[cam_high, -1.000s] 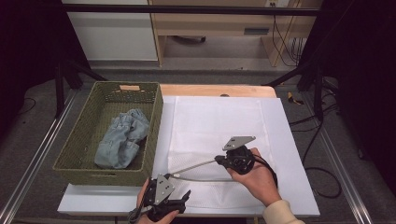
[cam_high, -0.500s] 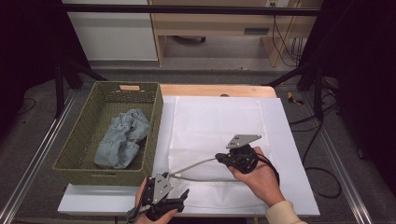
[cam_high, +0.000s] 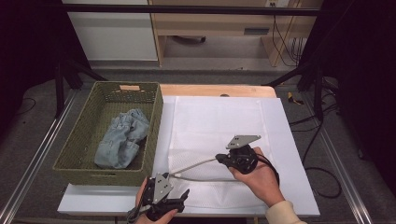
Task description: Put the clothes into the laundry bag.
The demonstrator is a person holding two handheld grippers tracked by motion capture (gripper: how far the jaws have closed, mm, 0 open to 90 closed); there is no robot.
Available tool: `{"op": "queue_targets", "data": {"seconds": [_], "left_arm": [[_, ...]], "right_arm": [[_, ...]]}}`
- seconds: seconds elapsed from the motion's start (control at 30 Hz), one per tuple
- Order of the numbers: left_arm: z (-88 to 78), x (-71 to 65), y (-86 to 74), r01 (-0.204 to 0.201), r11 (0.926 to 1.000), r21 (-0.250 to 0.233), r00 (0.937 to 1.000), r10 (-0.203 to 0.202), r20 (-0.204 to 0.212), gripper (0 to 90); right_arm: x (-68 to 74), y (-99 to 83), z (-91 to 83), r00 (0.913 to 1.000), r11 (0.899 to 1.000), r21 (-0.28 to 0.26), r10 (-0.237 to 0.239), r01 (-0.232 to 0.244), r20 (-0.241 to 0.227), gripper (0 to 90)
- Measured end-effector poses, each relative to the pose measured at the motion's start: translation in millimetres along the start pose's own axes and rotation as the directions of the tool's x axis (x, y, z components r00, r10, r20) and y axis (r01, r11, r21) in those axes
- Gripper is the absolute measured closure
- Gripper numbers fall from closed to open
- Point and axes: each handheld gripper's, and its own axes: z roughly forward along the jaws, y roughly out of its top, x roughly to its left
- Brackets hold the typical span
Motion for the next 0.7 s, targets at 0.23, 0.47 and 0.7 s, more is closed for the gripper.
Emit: {"op": "queue_targets", "data": {"seconds": [0.23,0.47,0.7], "left_arm": [[-0.3,0.3,0.5,0.002,1.0,-0.008,1.0,-0.002,0.005,11.6],[-4.2,2.6,6.4,0.027,0.9993,-0.025,0.9996,-0.027,0.007,11.7],[-13.8,6.4,33.3,0.041,0.9984,-0.038,0.9989,-0.04,0.022,11.8]], "right_arm": [[-0.9,1.3,-0.9,1.0,1.0,-0.007,0.006,-0.006,0.001,89.2],[-2.7,12.0,-9.5,0.9999,1.0,-0.018,0.004,-0.003,0.013,89.2],[-7.2,24.1,-17.4,0.9997,0.999,-0.029,0.013,-0.013,0.02,89.2]]}}
